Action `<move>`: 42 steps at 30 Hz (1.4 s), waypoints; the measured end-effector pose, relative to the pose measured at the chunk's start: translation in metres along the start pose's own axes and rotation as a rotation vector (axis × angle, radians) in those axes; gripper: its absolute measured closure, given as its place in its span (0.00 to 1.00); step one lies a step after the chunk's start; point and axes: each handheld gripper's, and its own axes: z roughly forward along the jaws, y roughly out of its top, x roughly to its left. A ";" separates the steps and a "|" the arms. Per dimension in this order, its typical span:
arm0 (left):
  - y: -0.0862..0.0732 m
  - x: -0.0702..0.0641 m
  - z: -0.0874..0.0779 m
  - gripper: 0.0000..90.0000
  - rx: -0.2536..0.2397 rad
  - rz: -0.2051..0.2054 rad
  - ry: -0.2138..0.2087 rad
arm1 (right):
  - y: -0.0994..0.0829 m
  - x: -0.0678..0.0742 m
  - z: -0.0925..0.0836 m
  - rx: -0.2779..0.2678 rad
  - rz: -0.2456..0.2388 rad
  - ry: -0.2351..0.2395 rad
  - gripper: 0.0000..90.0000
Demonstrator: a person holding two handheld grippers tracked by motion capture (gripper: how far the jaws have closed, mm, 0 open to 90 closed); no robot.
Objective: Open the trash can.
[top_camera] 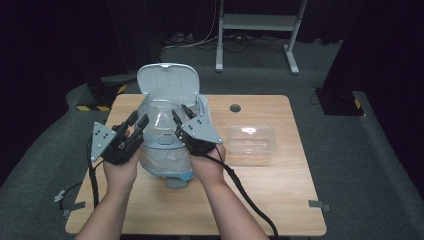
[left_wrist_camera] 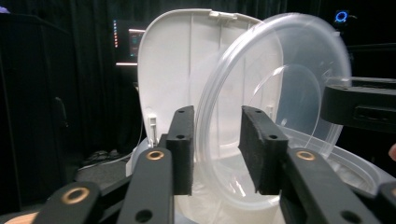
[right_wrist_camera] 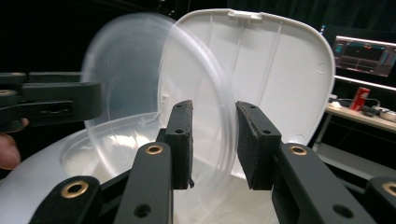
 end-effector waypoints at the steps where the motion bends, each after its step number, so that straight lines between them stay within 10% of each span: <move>1: 0.000 0.000 -0.001 0.68 0.000 -0.001 0.004 | 0.000 0.000 0.000 0.000 0.001 -0.003 0.73; 25: -0.019 0.004 -0.037 0.56 0.013 0.009 -0.003 | -0.023 -0.026 -0.056 0.009 0.037 -0.037 0.65; 42: -0.065 0.013 -0.089 0.54 0.047 0.035 0.046 | -0.114 -0.049 -0.116 0.172 0.066 -0.114 0.65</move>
